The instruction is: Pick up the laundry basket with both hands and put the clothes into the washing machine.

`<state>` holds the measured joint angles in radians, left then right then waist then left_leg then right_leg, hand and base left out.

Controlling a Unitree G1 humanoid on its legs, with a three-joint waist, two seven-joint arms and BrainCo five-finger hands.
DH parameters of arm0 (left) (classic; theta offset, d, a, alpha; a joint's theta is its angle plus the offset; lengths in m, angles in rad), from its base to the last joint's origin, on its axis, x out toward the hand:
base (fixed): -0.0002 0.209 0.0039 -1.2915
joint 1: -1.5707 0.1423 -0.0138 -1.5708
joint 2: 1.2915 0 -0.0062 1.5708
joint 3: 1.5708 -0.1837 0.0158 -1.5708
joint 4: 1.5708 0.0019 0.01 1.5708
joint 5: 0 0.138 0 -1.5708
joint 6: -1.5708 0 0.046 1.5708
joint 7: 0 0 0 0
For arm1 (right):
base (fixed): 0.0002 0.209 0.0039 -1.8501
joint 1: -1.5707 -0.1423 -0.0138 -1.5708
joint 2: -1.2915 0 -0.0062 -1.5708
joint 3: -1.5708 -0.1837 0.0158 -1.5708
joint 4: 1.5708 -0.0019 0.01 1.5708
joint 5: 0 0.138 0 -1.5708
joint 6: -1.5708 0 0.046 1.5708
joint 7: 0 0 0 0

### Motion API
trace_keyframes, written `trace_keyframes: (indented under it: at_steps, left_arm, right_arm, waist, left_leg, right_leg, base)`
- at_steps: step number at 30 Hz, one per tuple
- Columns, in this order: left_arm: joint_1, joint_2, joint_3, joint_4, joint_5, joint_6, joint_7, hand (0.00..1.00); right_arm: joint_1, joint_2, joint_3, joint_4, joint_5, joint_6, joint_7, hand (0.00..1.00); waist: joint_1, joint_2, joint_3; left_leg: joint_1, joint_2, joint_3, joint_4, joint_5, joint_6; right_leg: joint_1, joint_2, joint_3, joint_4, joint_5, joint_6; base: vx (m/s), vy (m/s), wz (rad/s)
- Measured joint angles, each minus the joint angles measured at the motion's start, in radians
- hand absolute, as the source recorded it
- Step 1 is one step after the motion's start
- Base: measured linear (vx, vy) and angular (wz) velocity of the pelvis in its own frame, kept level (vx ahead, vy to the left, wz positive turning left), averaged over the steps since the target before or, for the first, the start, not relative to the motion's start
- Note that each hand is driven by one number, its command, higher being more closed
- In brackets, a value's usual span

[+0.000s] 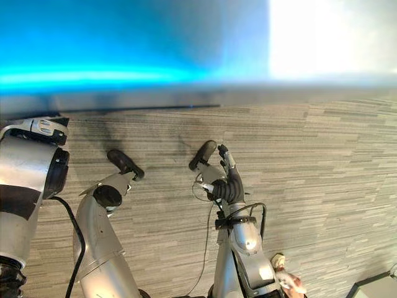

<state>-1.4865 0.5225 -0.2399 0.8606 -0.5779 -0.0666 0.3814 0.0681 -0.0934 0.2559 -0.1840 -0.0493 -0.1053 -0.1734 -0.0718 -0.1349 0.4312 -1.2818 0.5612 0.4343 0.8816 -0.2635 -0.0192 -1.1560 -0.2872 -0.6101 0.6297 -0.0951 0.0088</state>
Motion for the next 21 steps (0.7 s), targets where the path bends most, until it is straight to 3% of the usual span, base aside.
trace_keyframes:
  at_steps: [1,4,6,8,11,16,21]
  left_arm:
    - [0.000,-0.002,0.015,-0.004,-0.166,-0.054,0.000,0.00]
    - [0.008,-0.010,0.071,-0.013,-0.393,-0.141,0.023,0.00]
    - [0.028,-0.026,0.131,-0.050,-0.447,-0.192,0.077,0.00]
    - [0.071,-0.045,0.246,-0.139,-0.484,-0.286,0.198,0.00]
    - [0.101,-0.047,0.312,-0.215,-0.494,-0.364,0.259,0.00]
    - [0.136,-0.045,0.382,-0.281,-0.564,-0.431,0.260,0.00]
    - [0.142,-0.042,0.411,-0.281,-0.616,-0.427,0.243,0.00]
  right_arm:
    - [0.006,-0.005,0.002,0.000,0.003,0.003,-0.002,0.00]
    - [0.012,-0.036,0.051,0.000,0.011,0.003,-0.018,0.00]
    - [0.015,-0.054,0.086,-0.002,0.016,0.003,-0.025,0.00]
    - [0.026,-0.099,0.148,-0.033,0.022,0.002,-0.028,0.00]
    - [0.050,-0.128,0.156,-0.081,0.035,-0.004,-0.024,0.00]
    - [0.061,-0.198,0.172,-0.125,0.052,-0.007,-0.018,0.00]
    - [0.071,-0.210,0.194,-0.131,0.052,-0.006,-0.006,0.00]
  waist:
    - [0.000,-0.001,-0.008]
    - [0.001,-0.007,-0.029]
    - [-0.002,-0.015,-0.035]
    - [-0.002,-0.024,-0.042]
    - [0.000,-0.031,-0.046]
    - [-0.007,-0.052,-0.050]
    - [-0.007,-0.062,-0.044]
  left_leg:
    - [-0.012,0.002,-0.013,0.001,0.000,-0.001]
    - [-0.040,0.019,-0.032,0.002,0.004,-0.007]
    - [-0.052,0.023,-0.046,0.002,0.007,-0.013]
    - [-0.061,0.039,-0.062,0.005,0.012,-0.021]
    - [-0.068,0.060,-0.081,0.011,0.015,-0.026]
    - [-0.067,0.069,-0.107,0.011,0.019,-0.033]
    - [-0.058,0.068,-0.117,0.009,0.020,-0.035]
  right_leg:
    - [-0.001,0.008,-0.008,-0.007,0.000,0.000]
    - [0.000,0.024,-0.042,-0.029,0.000,0.000]
    - [0.001,0.028,-0.057,-0.033,0.000,0.000]
    - [0.005,0.048,-0.067,-0.040,0.000,0.001]
    - [0.017,0.074,-0.076,-0.054,0.000,0.000]
    - [0.036,0.099,-0.084,-0.072,0.000,0.000]
    - [0.050,0.101,-0.094,-0.073,0.001,0.001]
  base:
    - [-0.01,0.000,-0.16]
    - [0.00,0.000,-0.22]
    - [0.01,-0.004,-0.12]
    - [0.03,-0.019,-0.15]
    - [0.04,-0.015,-0.17]
    - [0.06,-0.010,-0.10]
    - [0.06,-0.002,-0.01]
